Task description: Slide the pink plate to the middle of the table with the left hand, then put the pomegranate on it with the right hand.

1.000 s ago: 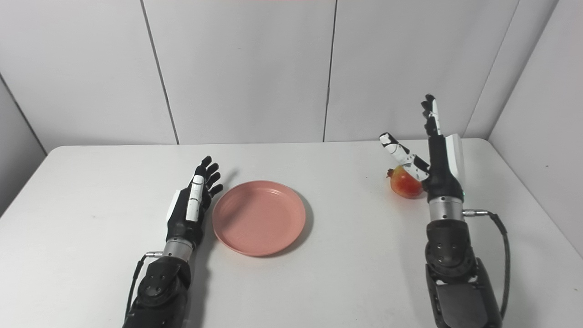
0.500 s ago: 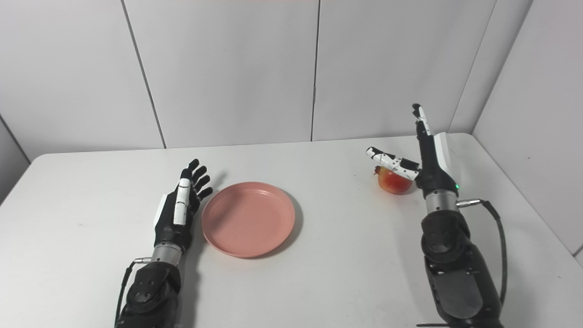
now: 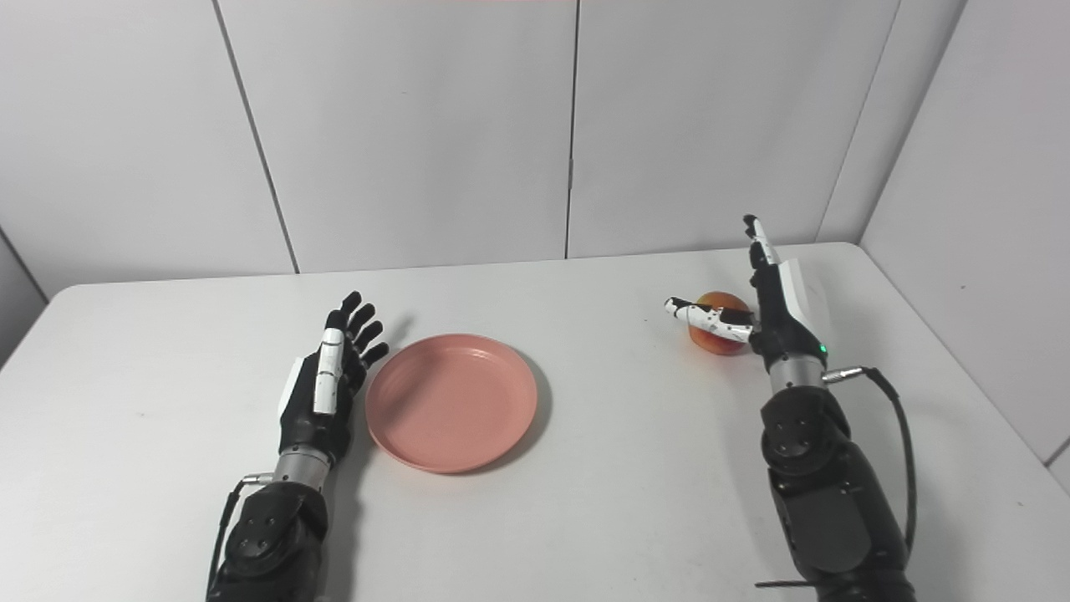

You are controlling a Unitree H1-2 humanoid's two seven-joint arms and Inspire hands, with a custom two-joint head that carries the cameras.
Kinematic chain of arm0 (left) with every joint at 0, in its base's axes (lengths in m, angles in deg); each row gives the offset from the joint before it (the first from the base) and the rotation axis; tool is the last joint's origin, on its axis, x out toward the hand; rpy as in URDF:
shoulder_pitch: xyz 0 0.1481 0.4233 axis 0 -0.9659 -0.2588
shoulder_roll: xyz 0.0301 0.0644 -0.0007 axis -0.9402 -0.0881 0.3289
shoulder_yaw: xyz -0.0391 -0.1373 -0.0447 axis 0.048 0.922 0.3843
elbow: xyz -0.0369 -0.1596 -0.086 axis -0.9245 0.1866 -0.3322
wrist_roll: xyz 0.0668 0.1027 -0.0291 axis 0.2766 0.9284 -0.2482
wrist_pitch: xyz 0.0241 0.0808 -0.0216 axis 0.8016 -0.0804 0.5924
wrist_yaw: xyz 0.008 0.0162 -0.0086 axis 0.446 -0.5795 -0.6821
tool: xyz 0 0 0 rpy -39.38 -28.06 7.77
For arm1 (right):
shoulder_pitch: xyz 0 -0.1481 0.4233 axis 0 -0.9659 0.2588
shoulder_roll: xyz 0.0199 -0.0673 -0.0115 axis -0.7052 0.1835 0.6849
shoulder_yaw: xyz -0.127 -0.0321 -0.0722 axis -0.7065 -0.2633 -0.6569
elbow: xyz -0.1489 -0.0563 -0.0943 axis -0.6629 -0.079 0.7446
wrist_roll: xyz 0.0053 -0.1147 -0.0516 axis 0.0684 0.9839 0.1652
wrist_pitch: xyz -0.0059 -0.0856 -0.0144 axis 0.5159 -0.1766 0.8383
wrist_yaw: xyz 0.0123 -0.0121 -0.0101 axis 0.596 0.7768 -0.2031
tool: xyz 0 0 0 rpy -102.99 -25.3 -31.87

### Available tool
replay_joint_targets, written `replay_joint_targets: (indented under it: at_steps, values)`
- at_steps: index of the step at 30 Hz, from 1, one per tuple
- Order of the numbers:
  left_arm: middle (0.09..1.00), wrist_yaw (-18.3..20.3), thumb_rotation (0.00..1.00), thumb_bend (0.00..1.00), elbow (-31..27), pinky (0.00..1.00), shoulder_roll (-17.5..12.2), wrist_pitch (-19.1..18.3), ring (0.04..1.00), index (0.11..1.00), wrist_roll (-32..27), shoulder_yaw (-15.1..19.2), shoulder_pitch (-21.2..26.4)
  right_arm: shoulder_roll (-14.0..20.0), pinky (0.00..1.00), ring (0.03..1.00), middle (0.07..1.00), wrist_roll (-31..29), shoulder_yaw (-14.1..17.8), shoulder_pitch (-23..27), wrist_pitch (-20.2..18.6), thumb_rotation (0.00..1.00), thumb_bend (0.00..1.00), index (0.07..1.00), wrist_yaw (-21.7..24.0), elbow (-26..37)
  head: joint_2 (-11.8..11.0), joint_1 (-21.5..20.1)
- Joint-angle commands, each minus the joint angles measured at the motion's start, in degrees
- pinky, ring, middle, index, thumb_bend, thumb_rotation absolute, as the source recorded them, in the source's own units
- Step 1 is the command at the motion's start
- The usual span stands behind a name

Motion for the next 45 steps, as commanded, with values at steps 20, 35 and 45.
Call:
replay_joint_targets:
  at_steps: [20, 35, 45]
  values:
    - [0.948, 0.89, 1.0, 0.6, -2.88, 0.89, -0.08, 1.02, 0.934, 0.936, 0.32, -0.47, -0.48, 2.84, 0.83, 0.917, 0.947, 3.13, -3.81, 5.27, 3.46, 0.34, 0.92, 0.969, -4.5, -8.8, 0.61, 0.15]
    - [0.955, 1.86, 1.0, 0.59, -4.03, 0.9, -0.37, 0.47, 0.939, 0.945, -0.54, -0.37, -0.95, 3.05, 0.82, 0.91, 0.944, 4.97, -5.81, 7.43, 4.52, 0.35, 0.91, 0.965, -8.36, -13.94, 0.81, 0.42]
    - [0.951, 1.95, 1.0, 0.58, -4.99, 0.89, -0.56, 0.35, 0.936, 0.94, -0.37, -0.33, -1.37, 2.93, 0.78, 0.876, 0.906, 3.67, -6.6, 8.82, 5.3, 0.29, 0.9, 0.917, -8.35, -17.23, 1.32, 0.77]
